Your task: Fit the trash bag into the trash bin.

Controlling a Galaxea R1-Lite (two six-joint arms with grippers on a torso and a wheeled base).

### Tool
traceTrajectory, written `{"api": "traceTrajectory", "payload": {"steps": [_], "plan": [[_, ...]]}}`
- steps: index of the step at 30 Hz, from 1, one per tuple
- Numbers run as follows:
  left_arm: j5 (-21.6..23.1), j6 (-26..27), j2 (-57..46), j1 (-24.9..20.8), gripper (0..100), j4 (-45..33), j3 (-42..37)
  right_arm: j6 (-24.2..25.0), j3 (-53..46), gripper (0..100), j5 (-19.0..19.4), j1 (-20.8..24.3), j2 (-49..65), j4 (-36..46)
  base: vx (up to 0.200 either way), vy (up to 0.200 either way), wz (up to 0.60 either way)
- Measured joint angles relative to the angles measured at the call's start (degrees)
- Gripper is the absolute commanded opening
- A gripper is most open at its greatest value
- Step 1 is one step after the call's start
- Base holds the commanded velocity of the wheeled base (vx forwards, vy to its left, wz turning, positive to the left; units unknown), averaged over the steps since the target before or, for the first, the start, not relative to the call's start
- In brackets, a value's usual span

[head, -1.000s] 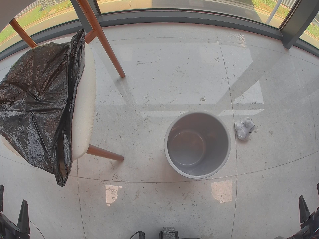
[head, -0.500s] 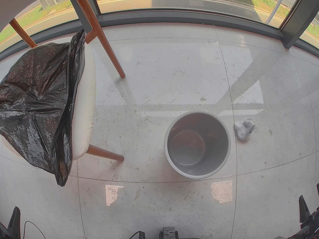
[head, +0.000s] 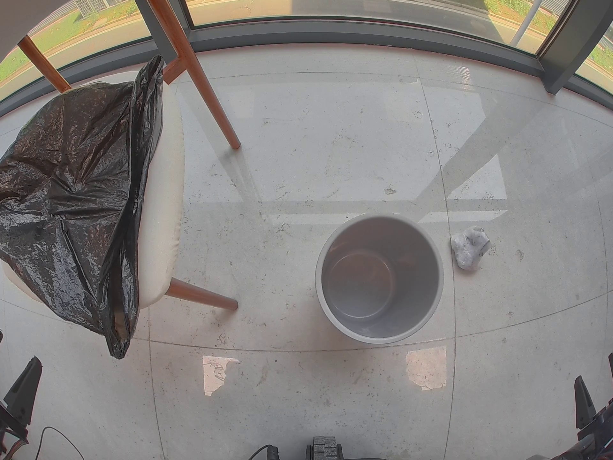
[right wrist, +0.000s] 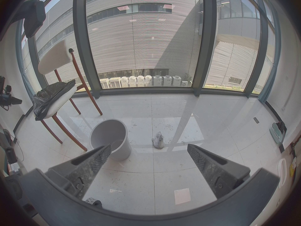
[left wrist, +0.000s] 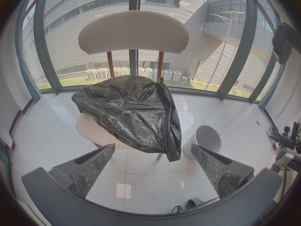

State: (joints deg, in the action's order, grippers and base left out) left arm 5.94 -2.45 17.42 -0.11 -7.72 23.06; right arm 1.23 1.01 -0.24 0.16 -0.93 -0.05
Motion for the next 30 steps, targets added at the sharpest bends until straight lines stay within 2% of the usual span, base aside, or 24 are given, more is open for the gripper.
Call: {"api": "traceTrajectory", "payload": {"steps": [9, 16, 23, 30], "plan": [[2.35, -2.04, 7.55, 0.00, 100, 0.26, 2.43, -0.01, 0.00, 100, -0.02, 0.00, 0.00, 0.02, 0.000, 0.000, 0.00], [3.36, -1.60, 15.18, -0.02, 100, 1.10, 6.01, 0.02, 0.00, 100, -0.02, 0.00, 0.00, 0.02, 0.000, 0.000, 0.00], [5.06, -0.17, 23.72, -0.13, 100, 10.50, 8.59, 0.07, 0.00, 100, -0.02, 0.00, 0.00, 0.00, 0.000, 0.000, 0.00], [6.31, 1.74, 32.44, -1.84, 100, 13.73, 14.09, 0.11, -0.02, 100, 0.00, 0.00, 0.00, 0.00, 0.000, 0.000, 0.00]]}}
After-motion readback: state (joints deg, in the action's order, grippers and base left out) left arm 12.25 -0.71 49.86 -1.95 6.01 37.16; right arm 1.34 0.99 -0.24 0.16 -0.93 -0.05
